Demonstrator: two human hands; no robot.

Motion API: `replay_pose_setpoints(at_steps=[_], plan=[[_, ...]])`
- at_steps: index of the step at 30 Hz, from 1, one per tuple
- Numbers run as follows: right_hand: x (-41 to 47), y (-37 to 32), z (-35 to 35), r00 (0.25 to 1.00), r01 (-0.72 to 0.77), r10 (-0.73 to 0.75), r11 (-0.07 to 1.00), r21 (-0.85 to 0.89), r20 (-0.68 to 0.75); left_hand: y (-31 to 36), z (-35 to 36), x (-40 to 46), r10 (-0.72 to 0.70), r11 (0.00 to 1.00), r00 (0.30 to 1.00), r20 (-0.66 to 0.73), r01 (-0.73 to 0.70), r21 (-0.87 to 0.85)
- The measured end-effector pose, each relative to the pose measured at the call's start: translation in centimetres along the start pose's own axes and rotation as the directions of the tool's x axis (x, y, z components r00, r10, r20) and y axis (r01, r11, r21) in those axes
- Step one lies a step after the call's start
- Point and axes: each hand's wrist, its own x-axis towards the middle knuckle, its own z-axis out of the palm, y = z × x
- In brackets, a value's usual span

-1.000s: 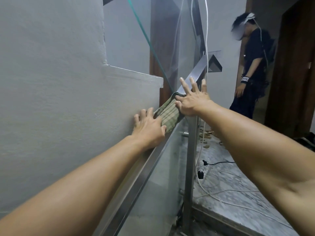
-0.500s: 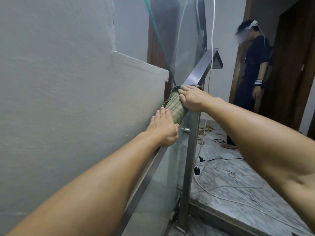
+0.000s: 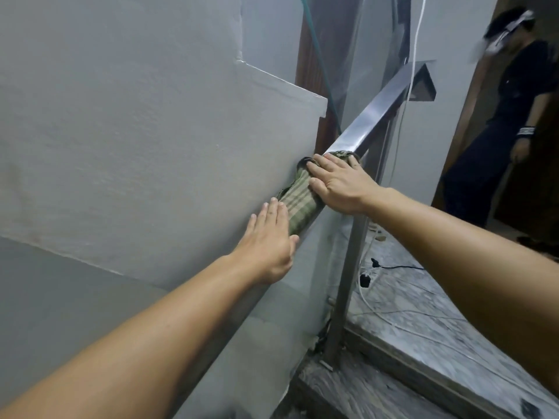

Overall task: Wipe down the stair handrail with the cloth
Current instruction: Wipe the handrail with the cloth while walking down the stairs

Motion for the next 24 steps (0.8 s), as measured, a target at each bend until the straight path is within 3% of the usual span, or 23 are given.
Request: replay_pose_setpoints(at_steps=[4, 9, 13, 16, 24], plan=[[-2.9, -4.5, 0.8, 0.999, 0.053, -0.053, 0.998, -0.036, -0.007, -1.9, 0.8, -5.9, -0.05, 0.999, 0.999, 0.009, 0.05, 0.017], [-5.9, -9.5, -0.2, 0.961, 0.272, -0.267, 0.96, -0.071, 0.078, -4.6, 0.9, -14.1, -0.135, 0.988, 0.989, 0.059, 0.13, 0.088], [-6.1, -11.2, -0.4, 0.855, 0.517, -0.511, 0.854, -0.064, 0.085, -4.5, -0.3, -14.6, -0.199, 0.98, 0.974, -0.11, 0.197, -0.029], [-5.5, -11.3, -0.5, 0.844, 0.492, -0.494, 0.868, 0.063, 0.207, -3.5, 0.2, -12.7, -0.242, 0.96, 0.966, -0.092, 0.225, -0.164], [-7.5, -12.3, 1.3, 0.842, 0.495, -0.476, 0.869, -0.01, 0.254, -4.6, 3.2, -15.6, -0.254, 0.967, 0.964, -0.082, 0.255, 0.001]])
